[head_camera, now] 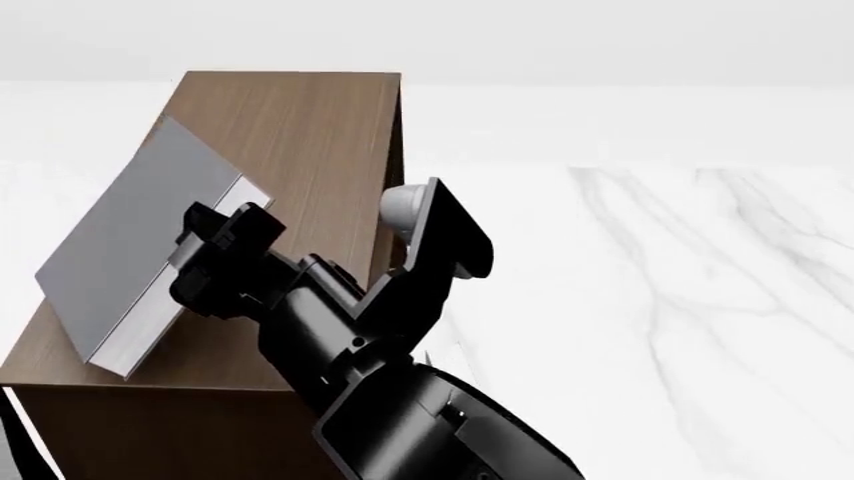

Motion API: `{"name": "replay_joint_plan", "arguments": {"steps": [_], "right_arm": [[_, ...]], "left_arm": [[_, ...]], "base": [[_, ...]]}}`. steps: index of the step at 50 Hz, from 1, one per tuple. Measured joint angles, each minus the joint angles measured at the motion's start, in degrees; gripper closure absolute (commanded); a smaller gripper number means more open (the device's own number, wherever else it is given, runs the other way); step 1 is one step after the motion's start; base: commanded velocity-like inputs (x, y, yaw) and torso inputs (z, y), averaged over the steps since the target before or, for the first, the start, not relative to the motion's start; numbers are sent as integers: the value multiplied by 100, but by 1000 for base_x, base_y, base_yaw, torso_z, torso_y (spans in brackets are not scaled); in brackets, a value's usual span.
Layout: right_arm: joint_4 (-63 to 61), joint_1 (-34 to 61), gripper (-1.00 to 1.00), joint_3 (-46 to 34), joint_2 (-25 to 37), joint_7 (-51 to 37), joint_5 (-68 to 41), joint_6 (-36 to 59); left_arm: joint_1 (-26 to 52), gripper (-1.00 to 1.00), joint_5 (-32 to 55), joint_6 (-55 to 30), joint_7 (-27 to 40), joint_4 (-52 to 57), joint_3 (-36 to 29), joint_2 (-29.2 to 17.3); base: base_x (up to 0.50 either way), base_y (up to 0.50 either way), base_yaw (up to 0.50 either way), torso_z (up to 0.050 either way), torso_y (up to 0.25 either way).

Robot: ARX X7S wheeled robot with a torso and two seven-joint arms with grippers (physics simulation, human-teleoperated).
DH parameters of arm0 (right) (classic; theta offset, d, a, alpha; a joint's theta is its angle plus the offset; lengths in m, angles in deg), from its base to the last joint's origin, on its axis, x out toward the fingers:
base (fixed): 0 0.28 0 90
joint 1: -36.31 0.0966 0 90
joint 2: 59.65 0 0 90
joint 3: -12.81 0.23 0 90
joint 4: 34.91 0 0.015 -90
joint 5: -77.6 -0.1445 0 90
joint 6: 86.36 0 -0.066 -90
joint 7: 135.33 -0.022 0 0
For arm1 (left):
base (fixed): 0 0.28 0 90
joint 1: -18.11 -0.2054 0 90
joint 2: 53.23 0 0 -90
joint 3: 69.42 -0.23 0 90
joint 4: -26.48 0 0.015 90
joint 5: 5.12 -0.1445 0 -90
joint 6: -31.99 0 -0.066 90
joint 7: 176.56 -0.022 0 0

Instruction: Pick up the book in the middle and place it on the cabinet shelf.

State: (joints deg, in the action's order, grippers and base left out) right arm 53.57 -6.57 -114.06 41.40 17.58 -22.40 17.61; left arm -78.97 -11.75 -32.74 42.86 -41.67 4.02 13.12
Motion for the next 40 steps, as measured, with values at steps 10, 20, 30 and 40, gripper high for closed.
{"name": "replay_joint_plan", "arguments": {"steps": [10, 20, 30, 40], "right_arm": [[72, 66, 100, -47, 16, 25, -35, 37], [199, 125, 100, -52, 18, 86, -177, 0], [236, 147, 100, -77, 37, 128, -223, -12], [234, 150, 100, -98, 72, 181, -280, -33]], "left_arm": [[0, -100, 13, -13, 8, 7, -14, -13], [5, -100, 29, -24, 16, 2, -27, -24], [15, -100, 45, -32, 24, -5, -40, -34], [32, -100, 75, -49, 28, -18, -54, -43]], "base": [[6, 2, 6, 0, 0], [7, 1, 4, 0, 0], [6, 1, 4, 0, 0], [6, 1, 2, -2, 0]]}}
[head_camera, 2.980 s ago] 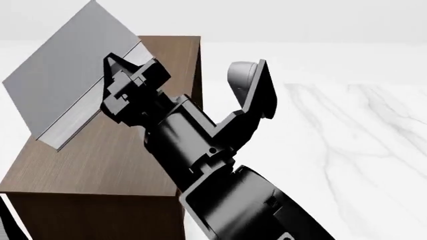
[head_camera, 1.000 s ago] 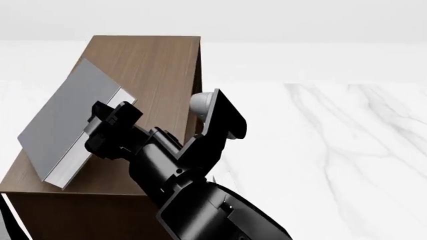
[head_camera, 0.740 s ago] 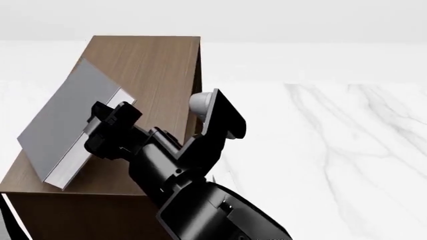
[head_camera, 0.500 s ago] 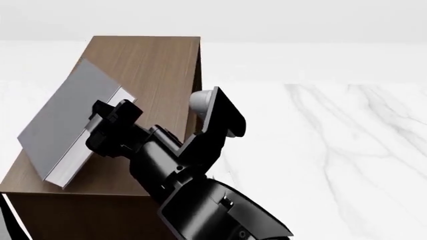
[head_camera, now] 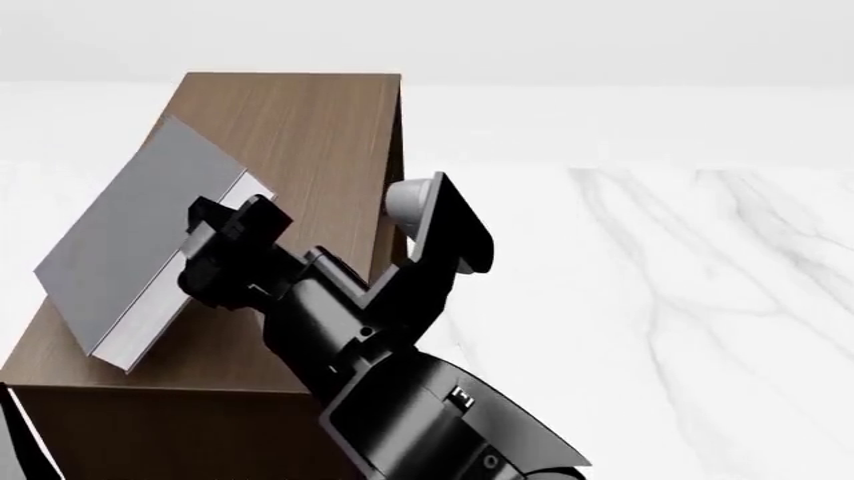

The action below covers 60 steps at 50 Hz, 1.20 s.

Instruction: Pick up the book in the middle and place it on the cabinet shelf.

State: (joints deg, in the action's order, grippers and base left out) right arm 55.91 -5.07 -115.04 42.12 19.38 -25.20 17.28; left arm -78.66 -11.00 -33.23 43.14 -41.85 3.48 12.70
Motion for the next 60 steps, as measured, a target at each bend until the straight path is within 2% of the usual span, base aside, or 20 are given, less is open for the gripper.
{"name": "replay_joint_plan", "arguments": {"steps": [15, 16, 32, 46, 60], "right_arm": [[-41, -17, 100, -95, 63, 109, -10, -130], [-42, -20, -100, -100, 66, 120, -9, -138], [-188, -125, -100, -230, 108, 170, 347, -336], [-22, -234, -100, -405, 233, 903, 957, -488], [94, -246, -100, -565, 227, 955, 1469, -874]], "left_arm": [[25, -100, 35, -13, 14, -36, -21, -7], [26, -100, 36, -13, 15, -38, -22, -8], [28, -100, 42, 2, 38, -68, -48, -18], [31, -100, 47, 1, 52, -79, -68, -31], [41, -100, 42, -8, 64, -81, -87, -43]], "base": [[4, 0, -1, -1, 0], [11, 0, -4, 0, 0], [0, 0, 0, -2, 0], [0, 0, 0, -1, 0], [0, 0, 0, -1, 0]]}}
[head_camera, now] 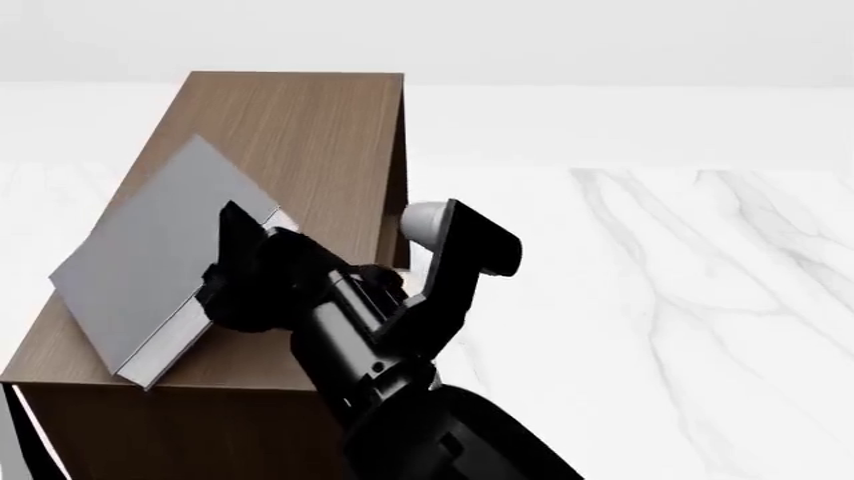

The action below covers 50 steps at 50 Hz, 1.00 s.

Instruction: Pick up the book in the middle and place it on the cabinet shelf.

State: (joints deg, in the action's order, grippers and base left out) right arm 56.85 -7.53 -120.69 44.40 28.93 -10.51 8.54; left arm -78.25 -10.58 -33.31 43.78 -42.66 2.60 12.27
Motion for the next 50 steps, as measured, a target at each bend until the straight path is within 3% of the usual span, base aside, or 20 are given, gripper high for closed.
{"name": "replay_joint_plan", "arguments": {"steps": [19, 50], "right_arm": [[607, 28, -100, 496, 604, -1224, 1124, -499], [212, -236, -100, 668, 1135, -1884, 1751, -803]], "left_arm": [[-2, -100, -27, -20, 15, 17, -36, -13], [31, -100, 81, -91, 51, 47, -18, -53]], "base": [[0, 0, 0, -1, 0], [0, 0, 0, 0, 0]]}}
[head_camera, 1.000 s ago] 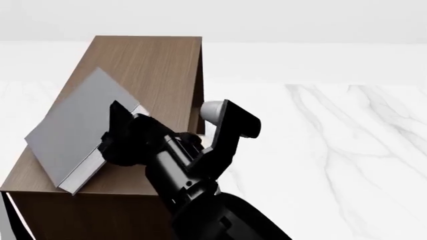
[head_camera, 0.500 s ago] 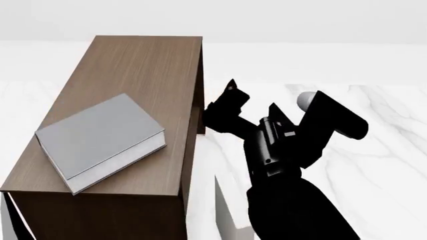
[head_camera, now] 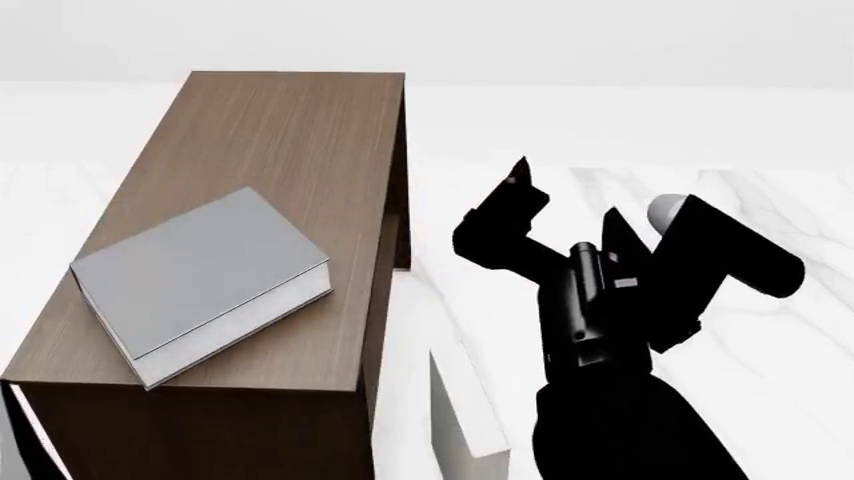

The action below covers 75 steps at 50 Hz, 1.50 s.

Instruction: Pick up the book in the middle and place it on the cabinet shelf.

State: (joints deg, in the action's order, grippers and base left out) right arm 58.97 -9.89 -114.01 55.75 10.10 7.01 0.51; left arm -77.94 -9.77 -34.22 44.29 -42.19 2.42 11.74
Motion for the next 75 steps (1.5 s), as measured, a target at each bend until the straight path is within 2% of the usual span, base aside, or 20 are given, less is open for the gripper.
{"name": "replay_joint_plan", "arguments": {"steps": [23, 45, 59, 75], "right_arm": [[-1605, -1291, -100, 259, 1133, -1084, 1524, -823], [-2128, -2542, -100, 701, 1403, -2273, 4446, -2076], [-2516, -3079, -100, 1840, 1641, -3342, 5542, -2485], [-3579, -3717, -100, 3425, 2049, -4145, 6400, -2328]], "left_arm": [[136, -100, 36, -174, 108, 66, 171, -25], [385, -100, 33, -359, 418, 156, 710, -105], [484, -100, -174, -495, 924, 528, 1651, -243], [336, -100, -346, -738, 1412, 1395, 3206, -460]], "base": [[0, 0, 0, 0, 0], [0, 0, 0, 0, 0], [0, 0, 0, 0, 0], [0, 0, 0, 0, 0]]}}
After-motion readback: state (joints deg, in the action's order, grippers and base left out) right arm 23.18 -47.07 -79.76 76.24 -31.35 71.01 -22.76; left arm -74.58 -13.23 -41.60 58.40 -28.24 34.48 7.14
